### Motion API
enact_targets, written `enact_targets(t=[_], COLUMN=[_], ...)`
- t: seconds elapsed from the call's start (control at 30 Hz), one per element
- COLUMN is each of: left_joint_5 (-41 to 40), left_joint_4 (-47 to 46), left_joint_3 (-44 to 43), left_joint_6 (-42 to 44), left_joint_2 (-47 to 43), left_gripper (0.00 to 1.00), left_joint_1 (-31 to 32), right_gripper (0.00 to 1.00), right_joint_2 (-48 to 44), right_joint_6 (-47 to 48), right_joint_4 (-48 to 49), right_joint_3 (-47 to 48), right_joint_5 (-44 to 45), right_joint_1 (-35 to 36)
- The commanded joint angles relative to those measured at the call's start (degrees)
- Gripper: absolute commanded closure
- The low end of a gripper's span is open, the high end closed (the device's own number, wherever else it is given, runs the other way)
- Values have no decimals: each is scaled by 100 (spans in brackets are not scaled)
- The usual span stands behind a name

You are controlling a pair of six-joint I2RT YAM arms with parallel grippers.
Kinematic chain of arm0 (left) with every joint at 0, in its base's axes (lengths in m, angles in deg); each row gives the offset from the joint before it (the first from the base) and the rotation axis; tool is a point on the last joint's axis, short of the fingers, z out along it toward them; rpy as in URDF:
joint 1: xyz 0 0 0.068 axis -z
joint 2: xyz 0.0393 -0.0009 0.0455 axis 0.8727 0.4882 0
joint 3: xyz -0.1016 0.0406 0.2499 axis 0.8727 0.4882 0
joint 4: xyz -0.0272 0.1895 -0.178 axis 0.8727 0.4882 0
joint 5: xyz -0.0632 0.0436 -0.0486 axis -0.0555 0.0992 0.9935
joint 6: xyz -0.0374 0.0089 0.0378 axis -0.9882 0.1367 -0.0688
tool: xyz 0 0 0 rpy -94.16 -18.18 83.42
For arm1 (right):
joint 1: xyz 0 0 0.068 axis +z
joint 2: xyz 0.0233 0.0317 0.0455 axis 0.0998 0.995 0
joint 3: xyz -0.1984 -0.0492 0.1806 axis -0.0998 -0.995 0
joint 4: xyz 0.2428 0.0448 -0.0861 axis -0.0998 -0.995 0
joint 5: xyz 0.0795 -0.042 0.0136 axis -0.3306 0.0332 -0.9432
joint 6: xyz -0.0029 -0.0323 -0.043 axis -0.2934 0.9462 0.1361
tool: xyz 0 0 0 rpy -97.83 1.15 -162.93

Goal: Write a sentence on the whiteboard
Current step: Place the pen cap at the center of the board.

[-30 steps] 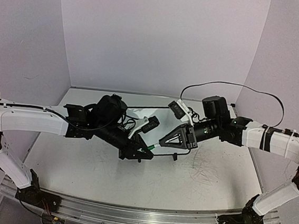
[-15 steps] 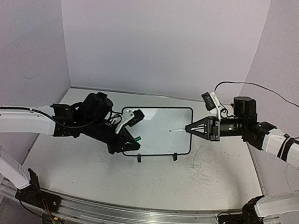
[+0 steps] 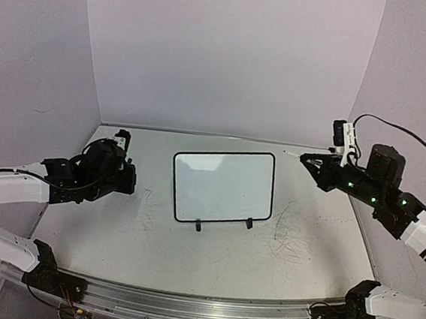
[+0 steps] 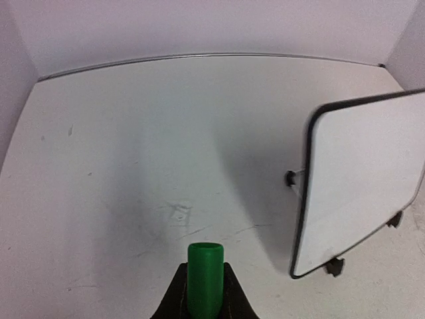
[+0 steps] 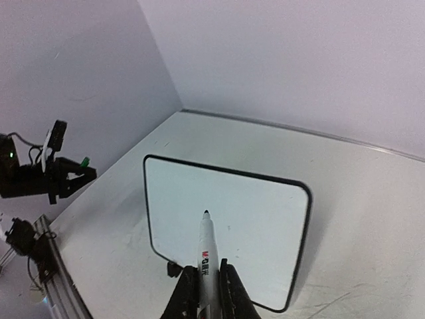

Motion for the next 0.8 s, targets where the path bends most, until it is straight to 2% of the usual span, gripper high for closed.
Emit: enact_targets(t=[0.0,0.23,0.37,0.6,0.77], left_joint_5=[-1314,-1354,-1407,-1641,-1691], left_joint_4=[255,335,326,318,316], left_joint_3=[437,98,-143,-183,-134], left_joint_6=[-1743,-2107,-2285,-2651,-2738], left_joint_2=[185,1973,2711,3288,3458], left_gripper=[100,100,100,100,90], left_joint_1=[-186,-197,-197,-197,-197], right_gripper=[100,100,100,100,100], right_joint_2=[-511,-874,-948,-1008,-931], right_joint_6=[-251,-323,-525,-581,-575], right_joint_4=[630,739,739,726,721], right_joint_3=[-248,-413,-561,-678,-711], right_joint_5=[1508,1756,1894,1839,1851], right_joint_1=[4,3,1,1,5])
